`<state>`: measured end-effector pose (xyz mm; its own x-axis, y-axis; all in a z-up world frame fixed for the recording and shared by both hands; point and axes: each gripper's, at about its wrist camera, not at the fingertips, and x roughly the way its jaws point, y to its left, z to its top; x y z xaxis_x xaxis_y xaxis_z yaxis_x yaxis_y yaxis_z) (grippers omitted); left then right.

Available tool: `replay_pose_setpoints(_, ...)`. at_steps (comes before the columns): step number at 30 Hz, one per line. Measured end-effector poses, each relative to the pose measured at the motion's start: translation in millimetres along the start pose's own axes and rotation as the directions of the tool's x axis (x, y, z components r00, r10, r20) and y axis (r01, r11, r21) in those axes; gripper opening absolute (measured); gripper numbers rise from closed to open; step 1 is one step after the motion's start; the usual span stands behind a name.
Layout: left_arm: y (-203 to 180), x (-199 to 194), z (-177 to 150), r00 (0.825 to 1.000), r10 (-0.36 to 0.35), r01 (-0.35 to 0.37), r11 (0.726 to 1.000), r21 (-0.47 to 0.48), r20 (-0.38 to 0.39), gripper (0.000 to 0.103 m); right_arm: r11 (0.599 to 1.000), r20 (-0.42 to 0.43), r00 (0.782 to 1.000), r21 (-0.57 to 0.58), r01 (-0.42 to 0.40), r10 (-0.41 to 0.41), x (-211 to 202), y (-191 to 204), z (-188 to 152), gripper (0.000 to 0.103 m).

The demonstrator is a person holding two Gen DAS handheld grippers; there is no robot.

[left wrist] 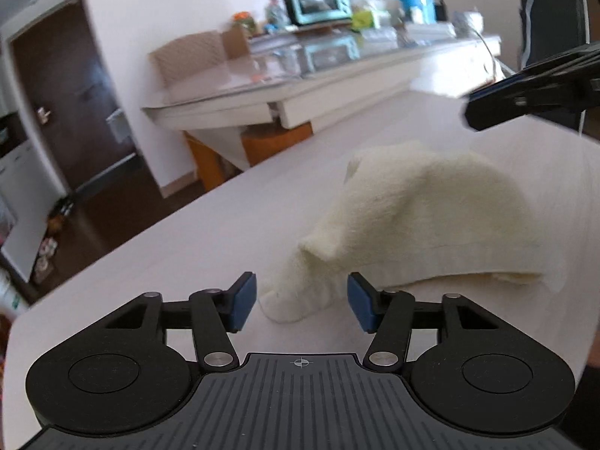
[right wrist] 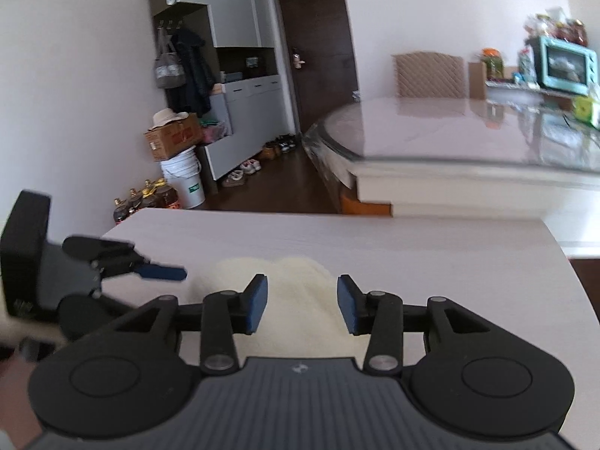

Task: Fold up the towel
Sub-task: 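Grasp a towel corner with the left gripper while the right gripper holds another corner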

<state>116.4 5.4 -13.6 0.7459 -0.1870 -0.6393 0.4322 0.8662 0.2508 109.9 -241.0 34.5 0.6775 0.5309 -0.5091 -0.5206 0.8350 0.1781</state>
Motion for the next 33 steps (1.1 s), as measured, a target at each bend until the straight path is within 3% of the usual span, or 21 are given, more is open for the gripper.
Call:
replay_pose_setpoints(4, 5, 5, 2, 0.998, -0.063, 0.063, 0.998, 0.007, -0.02, 0.011, 0.998, -0.037, 0.999, 0.053, 0.024, -0.022, 1, -16, -19, 0.046)
replay_pose_setpoints(12, 33, -31, -9, 0.996, -0.086, 0.085, 0.99, -0.114, -0.002, 0.006, 0.995, -0.054, 0.998, 0.094, -0.019, 0.024, 4, -16, -33, 0.061)
replay_pose_setpoints(18, 29, -62, -41, 0.99, -0.129, 0.125, 0.989, -0.077, -0.058, 0.006, 0.998, -0.057, 0.998, 0.052, 0.038, -0.035, 20, -12, -26, 0.064)
replay_pose_setpoints(23, 21, -73, -55, 0.98, -0.181, 0.176, 0.982, -0.069, -0.079, 0.006, 0.999, -0.078, 0.997, 0.021, 0.029, -0.027, 38, -8, -19, 0.063)
replay_pose_setpoints(25, 18, -75, -59, 0.979, -0.183, 0.178, 0.982, -0.064, -0.085, 0.006, 1.0, -0.09, 0.996, 0.011, 0.018, -0.017, 46, -6, -17, 0.054)
replay_pose_setpoints(27, 19, -76, -60, 0.979, -0.186, 0.181, 0.981, -0.066, -0.085, 0.006, 1.0, -0.111, 0.994, -0.003, -0.016, 0.015, 53, -2, -16, 0.026)
replay_pose_setpoints(28, 18, -76, -60, 0.978, -0.187, 0.181, 0.981, -0.069, -0.089, 0.006, 1.0, -0.115, 0.993, -0.006, -0.023, 0.022, 54, -1, -16, 0.005)
replay_pose_setpoints(30, 15, -78, -61, 0.979, -0.18, 0.175, 0.983, -0.059, -0.093, 0.006, 0.999, -0.113, 0.993, -0.022, -0.026, 0.024, 51, 2, -14, 0.004)
replay_pose_setpoints(33, 9, -85, -59, 0.973, -0.213, 0.209, 0.977, -0.05, -0.093, 0.006, 0.997, -0.039, 0.998, -0.07, 0.044, -0.047, 28, 6, -6, 0.004)
